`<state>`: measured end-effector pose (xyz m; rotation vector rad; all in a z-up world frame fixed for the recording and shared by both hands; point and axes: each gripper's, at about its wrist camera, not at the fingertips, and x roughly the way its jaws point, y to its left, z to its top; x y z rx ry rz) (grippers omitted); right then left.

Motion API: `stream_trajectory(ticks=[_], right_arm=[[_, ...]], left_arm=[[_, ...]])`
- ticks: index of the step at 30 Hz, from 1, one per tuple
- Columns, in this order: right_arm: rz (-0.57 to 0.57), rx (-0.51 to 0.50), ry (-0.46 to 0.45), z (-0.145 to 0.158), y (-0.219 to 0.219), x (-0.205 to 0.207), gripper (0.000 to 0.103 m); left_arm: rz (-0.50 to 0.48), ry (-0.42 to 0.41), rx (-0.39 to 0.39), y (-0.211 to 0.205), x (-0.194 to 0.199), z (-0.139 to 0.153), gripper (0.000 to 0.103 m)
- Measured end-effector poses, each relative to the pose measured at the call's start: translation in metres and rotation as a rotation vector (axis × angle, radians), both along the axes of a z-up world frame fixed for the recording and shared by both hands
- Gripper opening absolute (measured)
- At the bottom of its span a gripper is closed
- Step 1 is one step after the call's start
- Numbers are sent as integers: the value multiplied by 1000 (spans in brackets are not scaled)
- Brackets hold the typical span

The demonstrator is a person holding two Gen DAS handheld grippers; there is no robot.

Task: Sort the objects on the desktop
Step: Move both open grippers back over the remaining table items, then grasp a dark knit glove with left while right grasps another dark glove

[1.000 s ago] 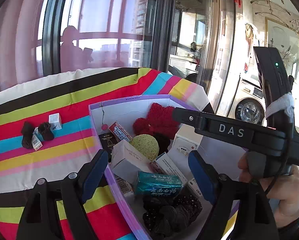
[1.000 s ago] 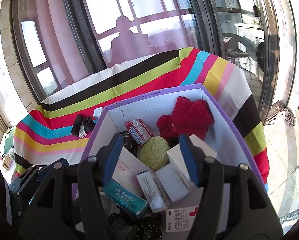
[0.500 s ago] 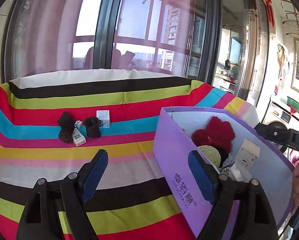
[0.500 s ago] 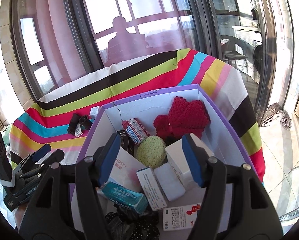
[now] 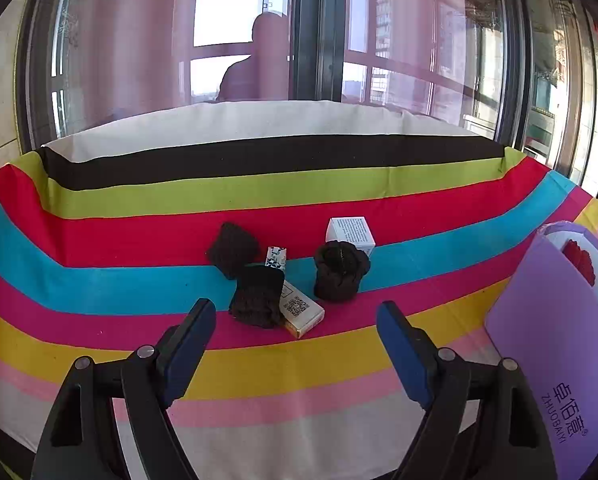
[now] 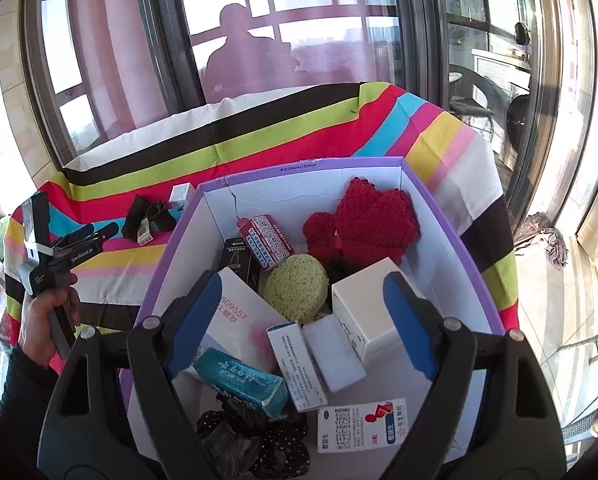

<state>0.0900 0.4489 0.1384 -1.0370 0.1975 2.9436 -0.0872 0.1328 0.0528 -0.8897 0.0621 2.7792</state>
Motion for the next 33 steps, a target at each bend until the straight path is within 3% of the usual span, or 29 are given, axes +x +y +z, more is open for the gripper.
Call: stream_trajectory(ticks=[4, 12, 14, 16, 22, 28, 33], right_arm=[[55, 29, 36, 24, -13, 0, 84], [164, 91, 54, 55, -60, -36, 88], [198, 114, 45, 56, -77, -48, 90], [239, 125, 27, 53, -94, -61, 91], [336, 145, -65, 39, -144, -102, 91], [384, 142, -141, 25, -188, -154, 91], [387, 115, -267, -11, -222, -209, 91]], left_arm=[[-8, -52, -15, -10, -25, -15, 83], [27, -211, 123, -29, -71, -42, 80], [21, -238, 153, -31, -77, -46, 71], [10, -275, 177, -32, -83, -51, 56], [-3, -301, 230, -40, -91, -55, 42], [18, -284, 286, -51, -85, -54, 34], [60, -253, 323, -64, -82, -52, 33]])
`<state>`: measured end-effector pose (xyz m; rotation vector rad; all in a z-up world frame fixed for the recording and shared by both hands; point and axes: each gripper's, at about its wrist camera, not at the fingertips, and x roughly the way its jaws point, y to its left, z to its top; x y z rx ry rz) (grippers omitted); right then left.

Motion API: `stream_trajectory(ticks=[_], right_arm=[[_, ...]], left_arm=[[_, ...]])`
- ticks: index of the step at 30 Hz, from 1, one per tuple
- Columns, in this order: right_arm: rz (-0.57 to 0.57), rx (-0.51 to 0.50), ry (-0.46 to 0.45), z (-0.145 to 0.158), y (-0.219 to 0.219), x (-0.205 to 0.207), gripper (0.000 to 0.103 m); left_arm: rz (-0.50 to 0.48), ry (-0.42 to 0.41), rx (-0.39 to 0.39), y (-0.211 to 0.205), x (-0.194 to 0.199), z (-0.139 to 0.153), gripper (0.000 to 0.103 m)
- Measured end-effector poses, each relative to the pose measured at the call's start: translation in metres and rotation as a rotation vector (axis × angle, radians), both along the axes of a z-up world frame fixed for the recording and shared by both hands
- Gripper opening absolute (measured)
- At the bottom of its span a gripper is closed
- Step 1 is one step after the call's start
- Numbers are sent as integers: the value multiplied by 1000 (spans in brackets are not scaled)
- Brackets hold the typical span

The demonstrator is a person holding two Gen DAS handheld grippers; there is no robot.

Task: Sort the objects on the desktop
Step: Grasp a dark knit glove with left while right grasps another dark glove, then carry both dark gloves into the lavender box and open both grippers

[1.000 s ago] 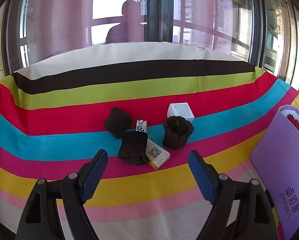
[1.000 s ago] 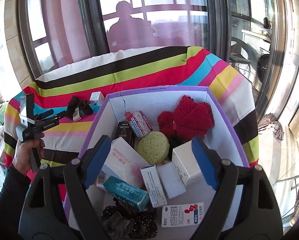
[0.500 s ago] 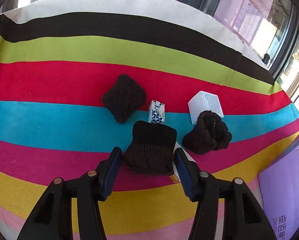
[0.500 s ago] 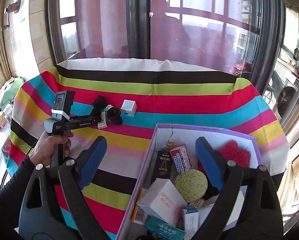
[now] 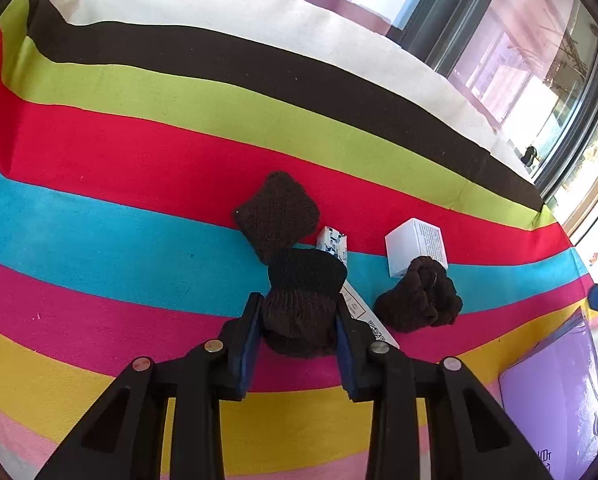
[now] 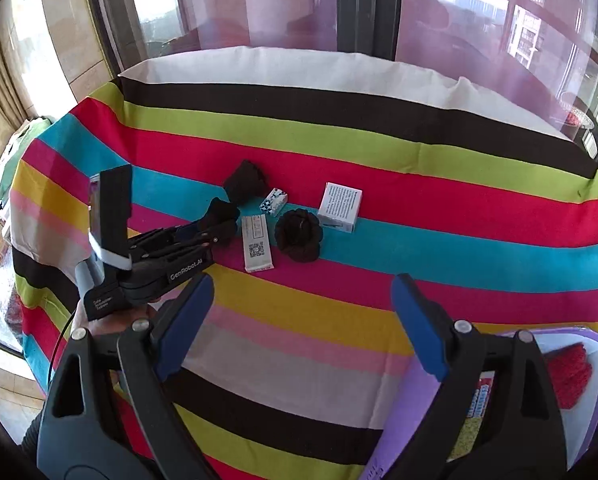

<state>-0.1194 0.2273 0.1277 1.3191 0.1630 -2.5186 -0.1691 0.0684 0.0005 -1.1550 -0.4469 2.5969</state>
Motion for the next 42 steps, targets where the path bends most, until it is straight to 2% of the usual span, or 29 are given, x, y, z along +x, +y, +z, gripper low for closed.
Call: stream_trajectory(ticks=[3, 6, 14, 20, 22, 24, 27, 32, 35, 42], right_arm=[[2, -27, -80, -23, -15, -29, 91], [-23, -8, -125, -42, -27, -51, 91], [-82, 52, -177, -81, -31, -88, 89], [-89, 35, -222, -105, -24, -99, 66], [-88, 16, -239, -110, -20, -100, 47], [-87, -7, -242, -113, -14, -99, 36], [-91, -64, -246, -107, -2, -94, 32], [-90, -145, -204, -79, 22, -76, 32], [-63, -209, -167, -53, 41, -54, 32], [-59, -332, -61, 7, 91, -6, 32]], left_arm=[[20, 4, 12, -7, 2, 1, 33], [31, 2, 27, -11, 2, 0, 33], [52, 8, 33, -14, 3, 1, 33], [48, 18, 13, -13, 4, 3, 33], [47, 25, 5, -12, 5, 4, 33], [45, 33, -4, -10, 5, 5, 33], [36, 54, -24, -4, 8, 8, 33], [25, 115, -57, -1, 19, 19, 33], [-18, 173, -78, 12, 25, 27, 33], [-132, 260, -57, 45, 37, 55, 33]])
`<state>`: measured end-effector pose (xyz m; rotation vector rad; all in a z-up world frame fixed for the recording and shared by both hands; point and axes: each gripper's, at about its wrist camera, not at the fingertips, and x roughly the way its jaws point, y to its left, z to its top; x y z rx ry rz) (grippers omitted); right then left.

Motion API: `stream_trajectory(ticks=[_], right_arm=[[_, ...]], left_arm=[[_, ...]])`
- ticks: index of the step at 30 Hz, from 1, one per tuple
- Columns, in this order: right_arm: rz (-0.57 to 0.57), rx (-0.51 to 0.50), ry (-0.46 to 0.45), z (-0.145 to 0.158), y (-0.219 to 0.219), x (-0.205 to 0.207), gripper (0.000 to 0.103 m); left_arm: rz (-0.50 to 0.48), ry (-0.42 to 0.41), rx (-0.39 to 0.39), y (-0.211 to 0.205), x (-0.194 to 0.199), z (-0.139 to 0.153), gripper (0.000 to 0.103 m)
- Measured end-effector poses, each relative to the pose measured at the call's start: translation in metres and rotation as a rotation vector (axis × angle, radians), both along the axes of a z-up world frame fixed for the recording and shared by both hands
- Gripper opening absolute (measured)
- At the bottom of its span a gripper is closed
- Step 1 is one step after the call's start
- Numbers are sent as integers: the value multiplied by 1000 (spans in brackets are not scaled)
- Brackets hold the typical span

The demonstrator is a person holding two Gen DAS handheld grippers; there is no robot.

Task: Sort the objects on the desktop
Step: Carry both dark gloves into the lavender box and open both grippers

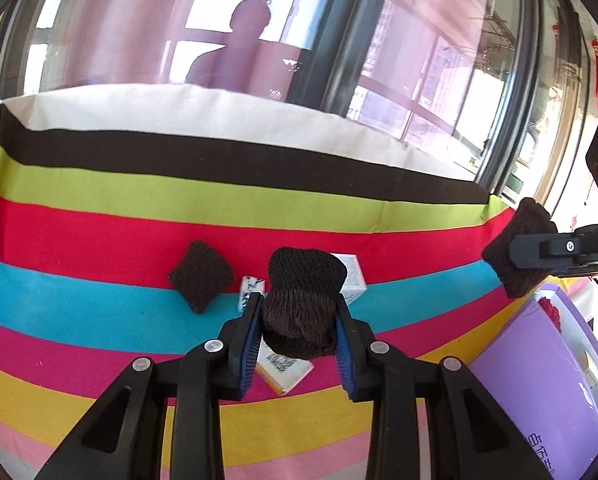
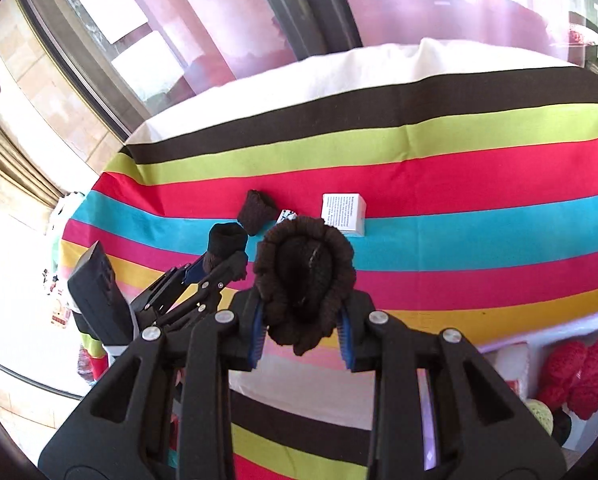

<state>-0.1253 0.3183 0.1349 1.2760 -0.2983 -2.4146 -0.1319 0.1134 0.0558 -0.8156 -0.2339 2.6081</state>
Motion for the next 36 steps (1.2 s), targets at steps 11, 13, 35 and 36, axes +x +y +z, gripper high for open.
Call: stream_trajectory(ticks=[11, 13, 35, 36], right_arm=[[-186, 26, 119, 40, 107, 100, 32], [-224, 39, 134, 39, 123, 114, 32], [-406, 61, 84, -7, 178, 160, 36], [-407, 63, 87, -7, 178, 160, 38]], left_arm=[[-377, 128, -69, 100, 34, 96, 33], [-441, 158, -83, 118, 42, 113, 34], [-748, 35, -245, 225, 89, 87, 38], [-755, 26, -246, 226, 88, 84, 40]])
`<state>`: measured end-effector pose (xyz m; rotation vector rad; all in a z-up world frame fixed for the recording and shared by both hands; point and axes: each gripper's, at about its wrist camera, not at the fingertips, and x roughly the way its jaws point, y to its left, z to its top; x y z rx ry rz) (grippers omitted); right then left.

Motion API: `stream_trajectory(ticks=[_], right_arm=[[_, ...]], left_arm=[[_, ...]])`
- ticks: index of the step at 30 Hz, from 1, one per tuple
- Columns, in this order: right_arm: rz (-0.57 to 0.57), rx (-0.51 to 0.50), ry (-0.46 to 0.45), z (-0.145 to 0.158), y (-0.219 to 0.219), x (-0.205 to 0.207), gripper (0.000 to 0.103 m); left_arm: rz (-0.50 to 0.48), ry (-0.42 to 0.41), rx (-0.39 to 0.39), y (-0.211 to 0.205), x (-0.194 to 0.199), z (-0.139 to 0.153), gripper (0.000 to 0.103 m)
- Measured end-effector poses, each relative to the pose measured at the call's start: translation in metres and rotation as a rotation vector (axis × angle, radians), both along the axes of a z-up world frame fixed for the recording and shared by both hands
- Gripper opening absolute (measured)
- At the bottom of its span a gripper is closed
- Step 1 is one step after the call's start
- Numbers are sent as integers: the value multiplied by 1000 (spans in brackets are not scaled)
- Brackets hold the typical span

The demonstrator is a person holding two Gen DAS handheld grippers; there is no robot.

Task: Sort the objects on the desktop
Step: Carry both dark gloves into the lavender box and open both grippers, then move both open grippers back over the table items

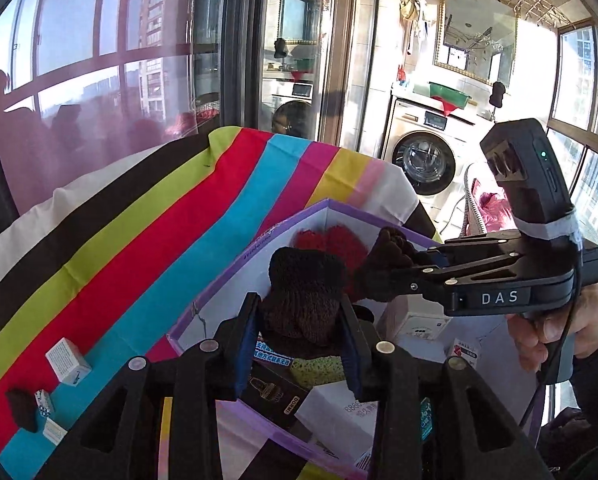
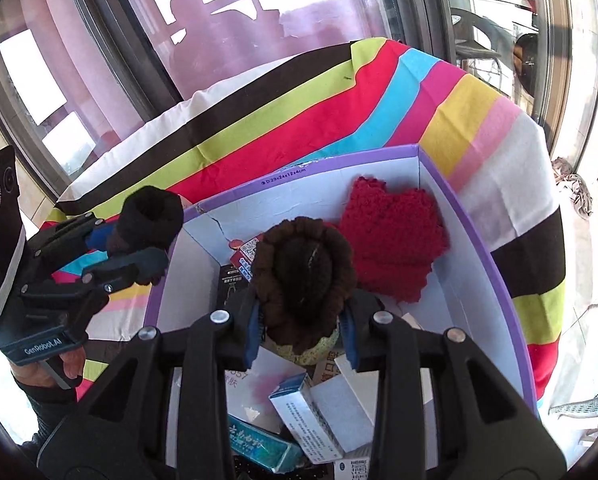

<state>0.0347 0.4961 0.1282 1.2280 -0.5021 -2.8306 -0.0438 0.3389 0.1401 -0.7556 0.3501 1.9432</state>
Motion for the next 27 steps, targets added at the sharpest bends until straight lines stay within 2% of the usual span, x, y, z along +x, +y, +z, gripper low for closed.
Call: stream_trajectory(ticks=[2, 4, 6, 9, 12, 15, 18, 22, 27], right_arm=[[10, 0, -1, 0, -2, -1, 39], [7, 1, -13, -3, -3, -3, 47], [9, 1, -13, -3, -3, -4, 51], [-1, 2, -7, -2, -3, -3, 60], [0, 2, -12, -1, -4, -3, 61], [11, 1, -6, 3, -7, -4, 67], [29, 9, 5, 10, -14, -6, 68], [59, 5, 17, 17, -26, -13, 72], [111, 33, 23, 26, -52, -29, 72]], left_arm=[[2, -4, -10, 2, -1, -4, 40], [-3, -20, -14, 1, -3, -6, 47], [-6, -37, -12, -1, -5, -8, 56], [0, -36, -1, -5, -7, -6, 58], [22, -27, 9, -14, -11, 1, 63], [78, -9, 22, -31, -22, 12, 68], [162, 17, 30, -57, -40, 22, 68], [293, 17, 54, -106, -71, 36, 69], [442, 17, 91, -168, -101, 49, 72]])
